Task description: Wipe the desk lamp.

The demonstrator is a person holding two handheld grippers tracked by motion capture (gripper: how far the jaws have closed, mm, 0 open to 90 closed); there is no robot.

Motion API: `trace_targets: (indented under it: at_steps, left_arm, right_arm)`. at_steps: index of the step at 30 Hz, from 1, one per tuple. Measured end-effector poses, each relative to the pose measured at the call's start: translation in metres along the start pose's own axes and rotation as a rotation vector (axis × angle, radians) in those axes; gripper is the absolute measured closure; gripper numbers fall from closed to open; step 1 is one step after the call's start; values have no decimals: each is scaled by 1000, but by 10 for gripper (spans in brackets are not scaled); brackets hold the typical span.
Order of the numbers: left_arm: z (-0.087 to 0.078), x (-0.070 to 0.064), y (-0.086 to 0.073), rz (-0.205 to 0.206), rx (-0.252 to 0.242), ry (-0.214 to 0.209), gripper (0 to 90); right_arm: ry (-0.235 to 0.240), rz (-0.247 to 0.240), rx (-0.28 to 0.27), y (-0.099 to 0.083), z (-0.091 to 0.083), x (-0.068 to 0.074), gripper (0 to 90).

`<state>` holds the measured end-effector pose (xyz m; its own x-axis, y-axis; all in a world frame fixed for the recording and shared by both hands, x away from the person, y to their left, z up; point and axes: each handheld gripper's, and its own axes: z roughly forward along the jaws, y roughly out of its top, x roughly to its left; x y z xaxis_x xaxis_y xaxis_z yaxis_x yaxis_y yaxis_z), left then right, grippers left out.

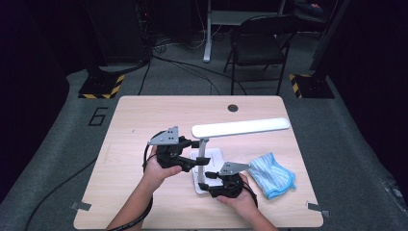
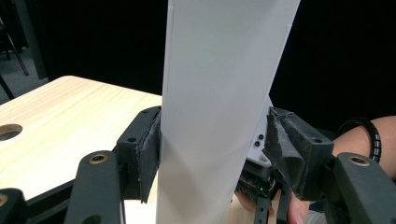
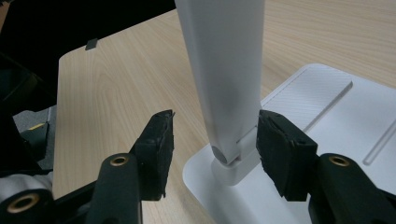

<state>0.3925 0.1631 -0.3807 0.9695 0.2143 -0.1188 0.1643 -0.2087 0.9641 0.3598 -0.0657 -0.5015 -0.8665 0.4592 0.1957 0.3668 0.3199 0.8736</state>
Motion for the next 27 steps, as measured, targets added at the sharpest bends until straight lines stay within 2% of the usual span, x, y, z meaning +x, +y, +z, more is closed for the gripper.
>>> trace_targets:
  at_steps: [3,4,11,15,17,27]
  left_arm:
    - [0,0,0,5,6,0,373]
    - [0,0,1,5,7,2,374]
    - [0,-1,1,7,7,-4,372]
    - [-1,-1,1,9,8,-9,373]
    - [-1,-1,1,6,8,-10,374]
    - [-1,-1,1,5,8,-11,375]
  right_arm:
    - [3,0,1,1,3,2,469]
    - [-13,-10,5,1,5,2,476]
    - [-35,-13,-3,2,8,0,511]
    - [-50,7,0,1,8,-4,523]
    - [-31,23,-1,0,9,-7,524]
    - [-28,0,0,2,10,-8,537]
